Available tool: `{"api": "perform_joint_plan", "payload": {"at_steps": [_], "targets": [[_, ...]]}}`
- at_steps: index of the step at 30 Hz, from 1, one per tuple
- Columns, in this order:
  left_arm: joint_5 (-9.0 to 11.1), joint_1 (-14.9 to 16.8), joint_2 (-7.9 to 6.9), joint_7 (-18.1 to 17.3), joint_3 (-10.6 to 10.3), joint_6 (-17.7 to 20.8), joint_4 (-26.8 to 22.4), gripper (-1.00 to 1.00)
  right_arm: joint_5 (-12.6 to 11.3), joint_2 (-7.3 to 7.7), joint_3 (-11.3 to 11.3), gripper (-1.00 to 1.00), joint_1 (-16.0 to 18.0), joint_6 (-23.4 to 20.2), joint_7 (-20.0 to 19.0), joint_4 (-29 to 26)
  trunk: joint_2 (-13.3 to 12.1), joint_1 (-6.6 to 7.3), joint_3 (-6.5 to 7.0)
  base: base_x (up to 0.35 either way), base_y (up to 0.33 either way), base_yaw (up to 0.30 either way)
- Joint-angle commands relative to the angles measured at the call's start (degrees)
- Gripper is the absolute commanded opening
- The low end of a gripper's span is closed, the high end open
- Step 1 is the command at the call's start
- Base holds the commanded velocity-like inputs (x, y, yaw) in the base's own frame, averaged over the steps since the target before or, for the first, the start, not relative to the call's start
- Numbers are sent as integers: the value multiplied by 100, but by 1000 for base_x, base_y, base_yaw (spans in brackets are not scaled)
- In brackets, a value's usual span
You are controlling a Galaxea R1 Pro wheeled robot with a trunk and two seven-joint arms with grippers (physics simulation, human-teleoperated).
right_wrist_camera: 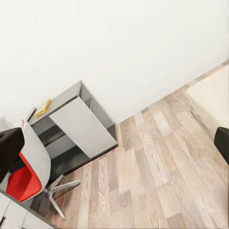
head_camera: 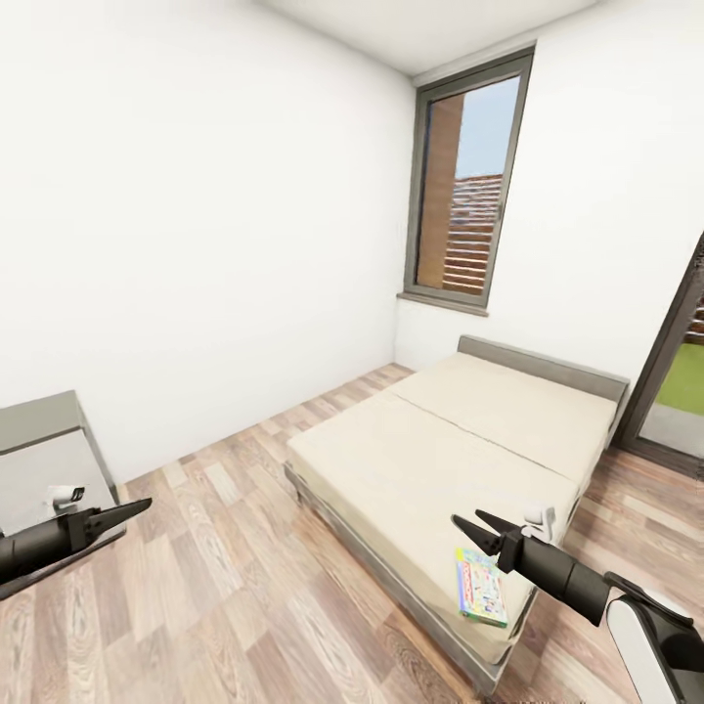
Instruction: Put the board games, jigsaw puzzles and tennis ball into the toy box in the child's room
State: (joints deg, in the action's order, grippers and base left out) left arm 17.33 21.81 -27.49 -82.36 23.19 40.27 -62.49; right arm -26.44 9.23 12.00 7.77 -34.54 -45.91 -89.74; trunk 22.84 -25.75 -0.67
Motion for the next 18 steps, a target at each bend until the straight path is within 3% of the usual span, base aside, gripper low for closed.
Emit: {"api": "perform_joint_plan", "payload": {"at_steps": [1,18], "targets": [[7,2,-2,-17,2,60,0,100,-32,0,3,100,5,-41,-6,1,8,-3,0,0,93,-219],[8,-1,-2,-17,2,60,1,100,-32,0,4,100,5,-43,0,2,8,-3,113,0,93,-219]]}}
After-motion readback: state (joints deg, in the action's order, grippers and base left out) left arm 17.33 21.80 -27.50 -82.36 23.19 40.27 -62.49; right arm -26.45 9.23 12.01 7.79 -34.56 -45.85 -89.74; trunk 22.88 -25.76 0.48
